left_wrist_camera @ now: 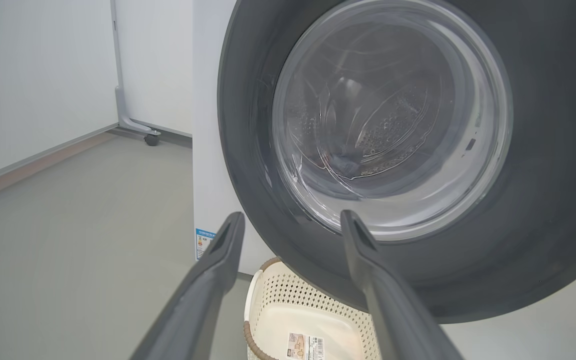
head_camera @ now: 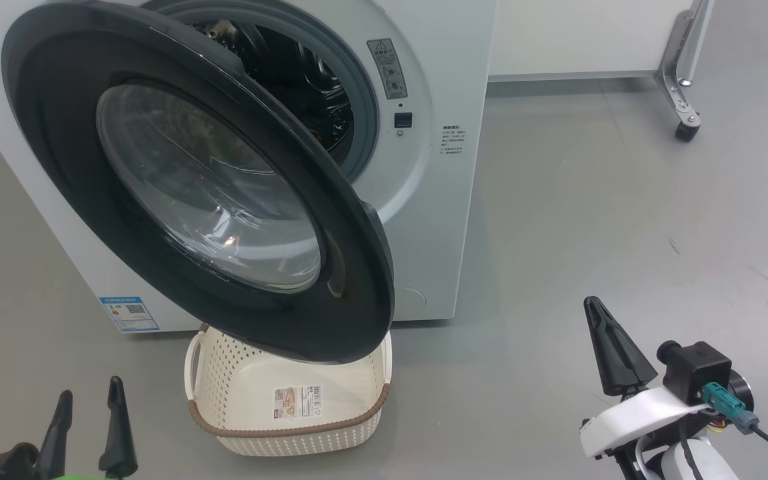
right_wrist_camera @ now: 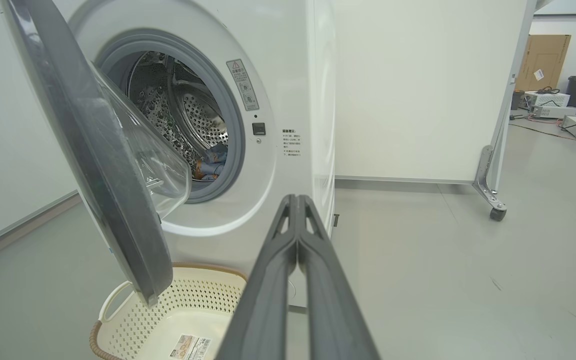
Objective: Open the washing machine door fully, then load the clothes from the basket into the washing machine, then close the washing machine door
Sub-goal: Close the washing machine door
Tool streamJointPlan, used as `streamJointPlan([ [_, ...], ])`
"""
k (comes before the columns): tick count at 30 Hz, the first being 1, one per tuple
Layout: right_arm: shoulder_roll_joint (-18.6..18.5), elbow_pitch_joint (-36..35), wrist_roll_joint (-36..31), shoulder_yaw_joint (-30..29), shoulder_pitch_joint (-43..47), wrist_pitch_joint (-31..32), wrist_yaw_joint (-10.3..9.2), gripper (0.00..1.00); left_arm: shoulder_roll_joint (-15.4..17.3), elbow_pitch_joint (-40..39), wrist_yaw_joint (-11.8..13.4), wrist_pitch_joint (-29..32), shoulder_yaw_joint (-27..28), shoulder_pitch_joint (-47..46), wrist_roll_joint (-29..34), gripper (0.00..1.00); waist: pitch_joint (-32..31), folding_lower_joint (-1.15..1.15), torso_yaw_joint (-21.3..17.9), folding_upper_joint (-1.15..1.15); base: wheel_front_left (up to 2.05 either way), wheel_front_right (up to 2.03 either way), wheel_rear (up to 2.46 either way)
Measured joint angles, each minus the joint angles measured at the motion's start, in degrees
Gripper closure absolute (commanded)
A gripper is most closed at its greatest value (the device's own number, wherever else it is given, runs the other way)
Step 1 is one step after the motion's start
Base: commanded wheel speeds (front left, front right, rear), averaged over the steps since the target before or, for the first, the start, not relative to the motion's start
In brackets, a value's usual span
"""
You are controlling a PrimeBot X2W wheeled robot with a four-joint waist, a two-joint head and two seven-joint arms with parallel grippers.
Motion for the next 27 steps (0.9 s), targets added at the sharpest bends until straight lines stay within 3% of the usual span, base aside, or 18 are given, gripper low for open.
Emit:
streamJointPlan([
  [7,0.3,-1.6,0.4,0.6,-0.7,0.0,0.0,1.0,-0.4,-0.3,0.0,0.0,0.5,0.9,0.5,0.0,0.0,0.0,0.1,0.0,0.0,0.0,0.0],
  [11,0.5,-6.1,1.2,2.9,-6.3,0.0,0.0,1.0,-0.7,-0.4,0.0,0.0,0.7,1.0,0.6,0.0,0.0,0.0,0.2,0.0,0.0,0.0,0.0],
  [19,0.6,-12.2,2.4,11.8,-15.9,0.0,0.0,1.0,-1.9,-0.4,-0.2,0.0,-1.8,0.9,1.8,0.0,0.1,0.0,1.8,0.0,0.0,0.0,0.0],
  [27,0.6,-9.3,3.2,20.7,-16.5,0.0,0.0,1.0,-2.5,-0.6,-0.6,0.0,-1.9,0.8,1.8,0.0,0.0,0.0,5.0,0.0,0.0,0.0,0.0],
])
